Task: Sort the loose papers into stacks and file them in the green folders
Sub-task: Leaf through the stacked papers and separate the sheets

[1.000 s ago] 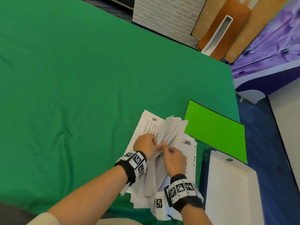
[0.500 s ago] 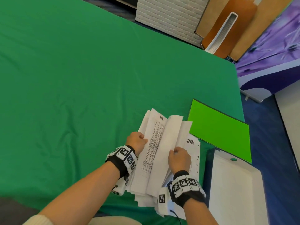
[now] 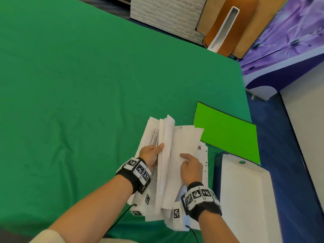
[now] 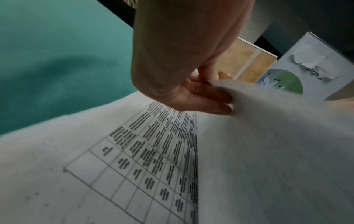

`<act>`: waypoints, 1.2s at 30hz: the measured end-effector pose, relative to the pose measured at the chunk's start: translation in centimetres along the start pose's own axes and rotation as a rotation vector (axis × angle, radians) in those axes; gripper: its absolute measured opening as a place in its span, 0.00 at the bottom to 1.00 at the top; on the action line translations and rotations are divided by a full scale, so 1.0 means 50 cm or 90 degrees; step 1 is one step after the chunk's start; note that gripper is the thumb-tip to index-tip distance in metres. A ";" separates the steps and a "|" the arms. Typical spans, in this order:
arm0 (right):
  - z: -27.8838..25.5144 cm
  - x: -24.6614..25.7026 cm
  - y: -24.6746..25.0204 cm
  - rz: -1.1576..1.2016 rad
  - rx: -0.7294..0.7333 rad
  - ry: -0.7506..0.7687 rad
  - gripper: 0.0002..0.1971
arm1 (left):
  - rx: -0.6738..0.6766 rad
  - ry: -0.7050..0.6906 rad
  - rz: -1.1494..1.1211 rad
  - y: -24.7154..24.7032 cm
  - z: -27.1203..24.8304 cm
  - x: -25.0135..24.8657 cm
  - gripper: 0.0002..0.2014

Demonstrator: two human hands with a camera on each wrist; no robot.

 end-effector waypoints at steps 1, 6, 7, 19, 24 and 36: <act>0.003 -0.004 0.002 0.014 -0.008 -0.006 0.17 | -0.003 0.009 -0.020 -0.003 0.002 0.001 0.14; 0.011 -0.003 0.012 0.082 -0.013 -0.013 0.24 | -0.029 -0.014 -0.011 -0.019 0.004 0.016 0.12; 0.009 -0.003 0.011 0.072 -0.003 -0.011 0.24 | -0.044 -0.030 0.015 -0.021 0.005 0.019 0.12; 0.017 -0.032 0.000 -0.009 -0.047 -0.028 0.13 | -0.087 -0.051 0.109 0.052 -0.003 -0.026 0.14; 0.007 -0.023 -0.015 0.039 -0.077 -0.045 0.18 | 0.033 0.009 0.212 0.024 -0.040 -0.022 0.29; 0.000 -0.014 -0.013 0.038 -0.061 0.001 0.25 | -0.389 -0.114 0.711 0.063 0.003 -0.020 0.22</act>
Point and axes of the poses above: each hand's wrist, its own z-axis towards the middle knuckle, its own y-axis out of the back of the hand, x = y × z, the point moved 1 cm from there along z, towards the middle knuckle, and after that the axes turned 13 degrees about y, right-handed, at the moved point
